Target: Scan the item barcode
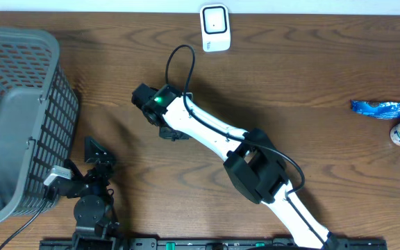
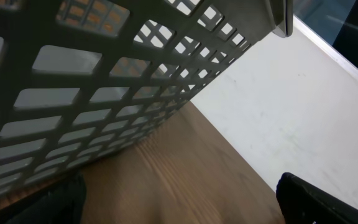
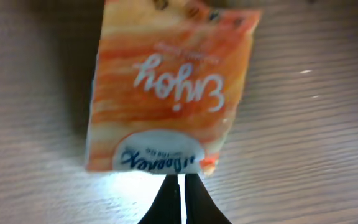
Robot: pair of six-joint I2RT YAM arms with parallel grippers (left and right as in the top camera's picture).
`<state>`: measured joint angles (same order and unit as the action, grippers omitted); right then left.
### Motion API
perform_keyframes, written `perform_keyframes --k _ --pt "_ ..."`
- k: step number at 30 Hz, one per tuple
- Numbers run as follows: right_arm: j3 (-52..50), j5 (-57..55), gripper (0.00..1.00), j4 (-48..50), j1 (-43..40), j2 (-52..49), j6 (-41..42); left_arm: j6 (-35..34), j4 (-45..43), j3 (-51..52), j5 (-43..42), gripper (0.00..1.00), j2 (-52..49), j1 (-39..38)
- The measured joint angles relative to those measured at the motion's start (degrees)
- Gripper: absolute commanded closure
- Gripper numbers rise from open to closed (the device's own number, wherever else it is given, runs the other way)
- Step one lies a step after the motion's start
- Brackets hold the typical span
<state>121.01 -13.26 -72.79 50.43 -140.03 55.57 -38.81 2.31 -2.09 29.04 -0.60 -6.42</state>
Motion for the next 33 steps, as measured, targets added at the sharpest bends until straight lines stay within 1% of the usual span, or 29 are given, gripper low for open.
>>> perform_keyframes --k 2,4,5,6,7,10,14,18,20,22,25,33 --pt "0.00 1.09 0.99 1.95 -0.09 0.00 -0.59 0.00 0.00 0.00 0.02 0.02 0.00 0.00" --pt "0.02 4.52 0.98 5.44 -0.24 0.00 -2.75 0.02 0.00 0.00 0.02 0.02 0.00 0.00" --pt "0.17 6.60 0.95 6.95 -0.26 0.00 -3.93 0.02 0.00 0.00 0.02 0.02 0.00 0.00" --pt "0.42 8.63 0.88 7.74 -0.26 0.00 -4.83 0.00 0.00 0.00 0.02 0.02 0.00 0.00" --pt "0.83 10.60 0.84 8.39 -0.26 0.00 -5.68 0.00 0.00 0.00 0.02 0.02 0.00 0.00" --pt "1.73 13.16 0.80 9.77 -0.20 0.00 -7.10 0.00 0.00 0.00 0.00 0.02 0.00 0.00" --pt "1.84 11.89 0.77 11.39 -0.26 0.00 -7.43 0.00 0.00 0.00 0.00 0.02 0.00 0.00" --pt "1.81 8.79 0.80 16.87 -0.42 0.00 -7.23 0.00 0.00 0.00 0.00 0.02 0.00 0.00" --pt "1.81 7.61 0.86 19.08 -0.57 0.00 -6.97 0.00 0.00 0.00 0.00 0.02 0.00 0.00" --pt "1.81 6.56 0.94 20.46 -0.76 0.00 -6.95 0.00 0.00 0.00 0.00 0.02 0.00 0.00" --pt "1.81 4.57 0.98 19.67 -1.09 0.00 -6.51 0.00 0.00 0.00 0.00 0.02 0.00 0.00" --pt "1.79 1.53 0.99 13.07 -1.75 -0.22 -6.14 0.00 0.00 0.00 0.00 0.02 0.00 0.00"
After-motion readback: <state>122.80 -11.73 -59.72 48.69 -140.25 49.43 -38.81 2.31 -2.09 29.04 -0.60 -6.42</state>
